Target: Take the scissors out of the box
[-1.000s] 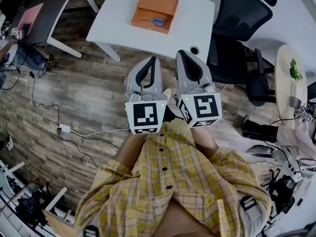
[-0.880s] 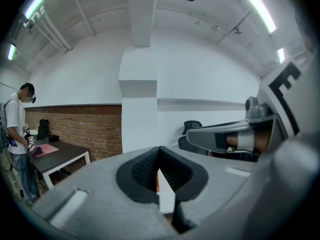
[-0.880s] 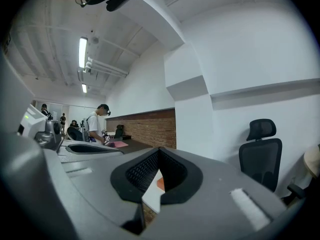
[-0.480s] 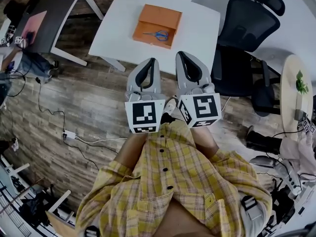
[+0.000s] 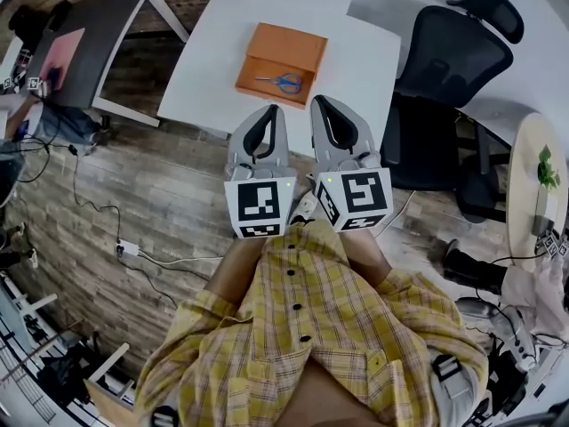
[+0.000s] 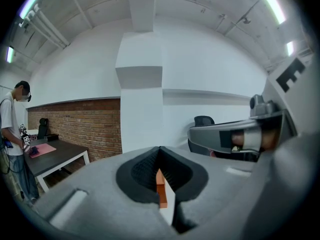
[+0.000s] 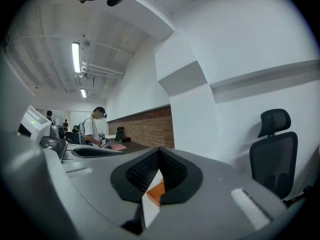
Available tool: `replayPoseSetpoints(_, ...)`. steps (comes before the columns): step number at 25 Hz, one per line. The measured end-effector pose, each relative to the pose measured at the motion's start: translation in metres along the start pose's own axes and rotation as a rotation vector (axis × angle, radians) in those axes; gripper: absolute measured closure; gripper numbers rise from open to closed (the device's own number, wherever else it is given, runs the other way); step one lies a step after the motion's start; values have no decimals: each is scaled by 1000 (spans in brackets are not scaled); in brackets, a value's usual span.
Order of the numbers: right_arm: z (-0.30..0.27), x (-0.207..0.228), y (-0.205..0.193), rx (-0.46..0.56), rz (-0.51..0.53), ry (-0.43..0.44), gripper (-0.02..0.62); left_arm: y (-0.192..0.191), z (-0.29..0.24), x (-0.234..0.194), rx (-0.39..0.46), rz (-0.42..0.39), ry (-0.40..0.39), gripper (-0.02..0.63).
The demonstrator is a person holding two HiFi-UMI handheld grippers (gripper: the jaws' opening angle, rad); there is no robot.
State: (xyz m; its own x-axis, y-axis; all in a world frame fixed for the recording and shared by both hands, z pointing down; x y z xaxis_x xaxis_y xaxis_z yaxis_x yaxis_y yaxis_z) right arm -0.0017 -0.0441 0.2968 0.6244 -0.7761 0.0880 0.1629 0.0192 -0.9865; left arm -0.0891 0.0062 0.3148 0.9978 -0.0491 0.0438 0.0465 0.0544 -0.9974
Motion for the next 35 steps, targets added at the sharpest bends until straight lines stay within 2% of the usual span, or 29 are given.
replayPoseSetpoints(11,-30,34,4,29,-20,37,601,2,-44,4,2,-39,36,606)
replayPoseSetpoints(16,-40,39,-1,20,-12,25,601,-4,-55,-3,-8,-37,32,606)
replayPoseSetpoints(35,-90,54,-19,-21,18,-147,601,-20,-128,-48,-47,-70,-149,607)
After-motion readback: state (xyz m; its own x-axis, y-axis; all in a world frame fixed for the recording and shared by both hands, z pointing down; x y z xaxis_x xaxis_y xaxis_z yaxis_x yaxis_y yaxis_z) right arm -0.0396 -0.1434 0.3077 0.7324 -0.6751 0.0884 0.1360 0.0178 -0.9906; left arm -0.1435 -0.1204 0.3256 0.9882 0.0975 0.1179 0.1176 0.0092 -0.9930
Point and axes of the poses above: the fingertips, and each gripper's own axes: z backward along the fingers, x to its right, y out of its top, the point moved 5 cm from there along z, backward along the fingers, and after that the axes turned 14 degrees about x, right-handed, at the moved point
